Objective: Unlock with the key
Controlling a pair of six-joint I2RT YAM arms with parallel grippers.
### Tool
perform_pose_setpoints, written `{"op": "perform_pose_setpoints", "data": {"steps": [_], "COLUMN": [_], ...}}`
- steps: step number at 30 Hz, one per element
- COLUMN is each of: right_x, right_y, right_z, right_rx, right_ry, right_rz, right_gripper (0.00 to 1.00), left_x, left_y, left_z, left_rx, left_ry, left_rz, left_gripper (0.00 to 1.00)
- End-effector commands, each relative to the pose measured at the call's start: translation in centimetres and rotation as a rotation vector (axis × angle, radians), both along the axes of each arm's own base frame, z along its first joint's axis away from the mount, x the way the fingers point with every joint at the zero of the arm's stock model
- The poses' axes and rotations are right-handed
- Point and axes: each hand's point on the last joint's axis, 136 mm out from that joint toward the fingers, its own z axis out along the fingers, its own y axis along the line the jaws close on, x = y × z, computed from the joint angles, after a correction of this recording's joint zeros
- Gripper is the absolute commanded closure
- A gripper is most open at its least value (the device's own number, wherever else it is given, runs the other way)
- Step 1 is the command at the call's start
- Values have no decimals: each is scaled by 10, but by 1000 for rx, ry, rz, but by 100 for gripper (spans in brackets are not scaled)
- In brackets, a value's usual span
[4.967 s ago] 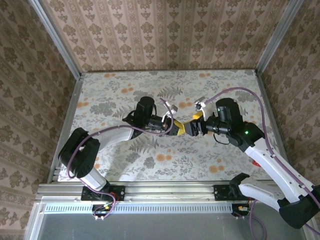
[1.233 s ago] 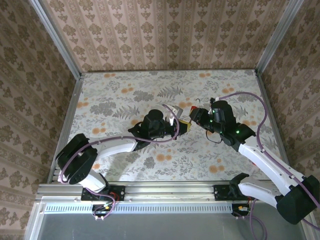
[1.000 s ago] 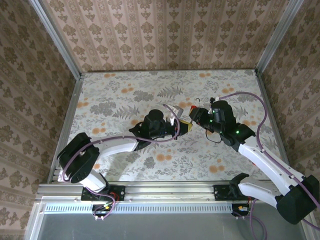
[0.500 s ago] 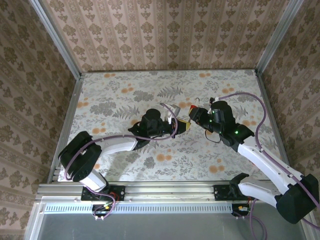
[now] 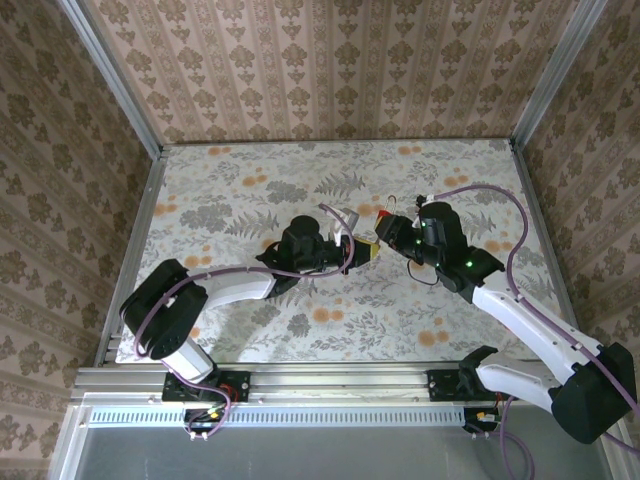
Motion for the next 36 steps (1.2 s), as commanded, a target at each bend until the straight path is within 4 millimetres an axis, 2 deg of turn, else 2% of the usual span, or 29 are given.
{"op": "perform_pose_setpoints", "data": {"steps": [1, 11, 26, 32, 36], "right_x": [-11, -16, -18, -21, -24], "right_y": [13, 18, 34, 40, 46], "right_z": [-9, -30, -30, -33, -37], "right_rx": [4, -107, -141, -88, -60], "right_ry": [23, 45, -44, 1, 55], "right_rz": [63, 54, 22, 28, 39], "right_gripper": [94, 95, 97, 97, 97], "left_x": [16, 22, 29, 23, 28], "left_y": [8, 13, 5, 1, 8], "left_z": [13, 32, 54, 54, 45], "left_rx": [-59, -118, -175, 9, 141], "left_ry": [-3, 4, 49, -87, -164], "left_rz": [50, 59, 110, 136, 163], "left_gripper": [100, 100, 100, 100, 100]}}
